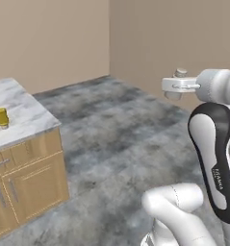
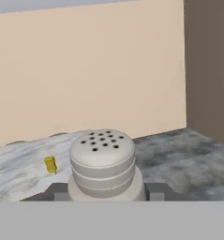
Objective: Move the shaker and mustard from the cabinet to the dining counter.
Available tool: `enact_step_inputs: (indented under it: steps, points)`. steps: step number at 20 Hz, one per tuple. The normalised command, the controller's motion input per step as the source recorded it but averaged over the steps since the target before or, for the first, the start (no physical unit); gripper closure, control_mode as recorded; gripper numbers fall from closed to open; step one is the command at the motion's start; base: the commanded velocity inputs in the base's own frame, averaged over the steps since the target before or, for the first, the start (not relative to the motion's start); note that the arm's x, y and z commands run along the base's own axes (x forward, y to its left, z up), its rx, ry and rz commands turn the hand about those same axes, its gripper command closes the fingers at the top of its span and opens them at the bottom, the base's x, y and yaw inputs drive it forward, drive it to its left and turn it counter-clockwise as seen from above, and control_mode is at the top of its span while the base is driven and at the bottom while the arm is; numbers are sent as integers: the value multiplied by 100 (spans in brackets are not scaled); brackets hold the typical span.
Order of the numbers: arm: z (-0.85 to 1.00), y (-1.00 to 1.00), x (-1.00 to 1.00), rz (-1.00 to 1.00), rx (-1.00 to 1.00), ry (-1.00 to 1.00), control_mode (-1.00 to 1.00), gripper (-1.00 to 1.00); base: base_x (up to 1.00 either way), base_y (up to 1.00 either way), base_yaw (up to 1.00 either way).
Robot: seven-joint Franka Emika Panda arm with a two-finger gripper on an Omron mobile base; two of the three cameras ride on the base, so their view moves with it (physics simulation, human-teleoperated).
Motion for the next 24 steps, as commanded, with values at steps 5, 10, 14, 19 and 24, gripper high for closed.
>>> enact_step_inputs:
  steps: [5, 10, 14, 19, 24]
  points:
    - [0, 0, 0, 0, 0, 0, 100, 100, 100, -8, 50]
    - [0, 0, 0, 0, 0, 0, 100, 100, 75, -25, 86]
    - [0, 0, 0, 0, 0, 0, 100, 100, 52, -28, 89]
    - [0, 0, 0, 0, 0, 0, 100, 100, 31, -64, 79]
    - [0, 0, 0, 0, 0, 0, 100, 100, 0, -96, 68]
